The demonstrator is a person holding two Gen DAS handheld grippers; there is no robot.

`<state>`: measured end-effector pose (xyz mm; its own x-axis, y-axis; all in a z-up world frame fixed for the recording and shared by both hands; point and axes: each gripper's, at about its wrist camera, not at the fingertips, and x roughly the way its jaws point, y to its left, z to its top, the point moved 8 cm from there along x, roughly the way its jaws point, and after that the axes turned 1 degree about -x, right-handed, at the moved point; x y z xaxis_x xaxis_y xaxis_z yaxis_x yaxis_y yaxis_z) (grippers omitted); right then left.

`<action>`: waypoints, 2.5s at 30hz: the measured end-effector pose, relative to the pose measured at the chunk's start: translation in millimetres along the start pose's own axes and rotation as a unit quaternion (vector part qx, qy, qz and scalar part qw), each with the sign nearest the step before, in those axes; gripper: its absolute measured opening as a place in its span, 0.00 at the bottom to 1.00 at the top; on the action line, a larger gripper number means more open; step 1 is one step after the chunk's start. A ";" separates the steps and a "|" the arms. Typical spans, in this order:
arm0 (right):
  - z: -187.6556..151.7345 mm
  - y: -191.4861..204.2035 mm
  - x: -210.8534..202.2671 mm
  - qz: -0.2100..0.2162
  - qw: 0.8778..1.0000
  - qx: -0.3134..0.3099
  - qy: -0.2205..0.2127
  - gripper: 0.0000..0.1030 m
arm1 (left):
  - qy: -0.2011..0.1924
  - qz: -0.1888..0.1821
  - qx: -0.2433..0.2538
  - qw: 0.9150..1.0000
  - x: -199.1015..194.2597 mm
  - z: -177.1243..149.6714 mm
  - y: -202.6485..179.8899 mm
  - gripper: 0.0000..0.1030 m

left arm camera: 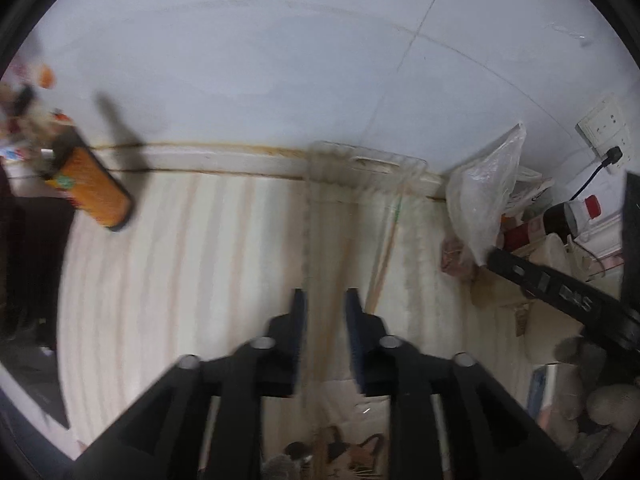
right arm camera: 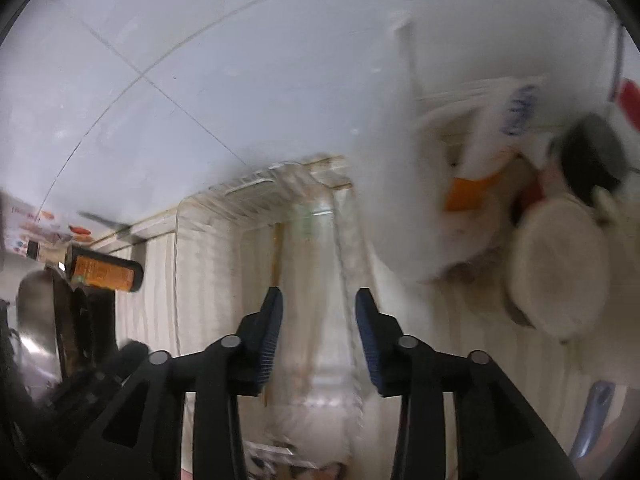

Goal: Organize utensils
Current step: 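Move both open tools back to the chopsticks in the cat holder, then close the right tool on a chopstick while the left tool grasps another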

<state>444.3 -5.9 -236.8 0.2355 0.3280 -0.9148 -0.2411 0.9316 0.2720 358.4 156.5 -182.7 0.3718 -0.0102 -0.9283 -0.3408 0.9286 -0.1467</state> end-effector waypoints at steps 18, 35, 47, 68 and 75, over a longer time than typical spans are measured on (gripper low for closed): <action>-232.7 -28.8 58.8 0.029 0.988 -0.028 0.147 0.46 | 0.001 0.208 -0.050 0.977 -8.6 -183.7 76.4 1.00; -254.8 -87.4 48.2 -0.053 0.986 -0.068 0.145 0.05 | 0.135 0.088 0.041 0.986 82.1 -265.3 -11.9 0.26; -262.1 -128.7 27.7 -0.050 0.989 -0.016 0.142 0.05 | 0.137 0.048 0.062 0.988 93.3 -258.9 -45.0 0.08; -265.7 -123.4 36.6 -0.067 0.986 -0.018 0.154 0.06 | 0.148 0.052 0.083 0.984 98.1 -248.5 -42.3 0.04; -263.1 -124.4 16.3 -0.044 0.989 0.001 0.138 0.06 | 0.087 0.075 0.096 0.989 57.1 -237.8 -49.5 0.04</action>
<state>230.4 -157.6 -364.1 -0.0114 0.1898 -0.9818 -0.2288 0.9553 0.1873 191.2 21.8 -309.7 0.1702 0.0842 -0.9818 -0.2041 0.9777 0.0485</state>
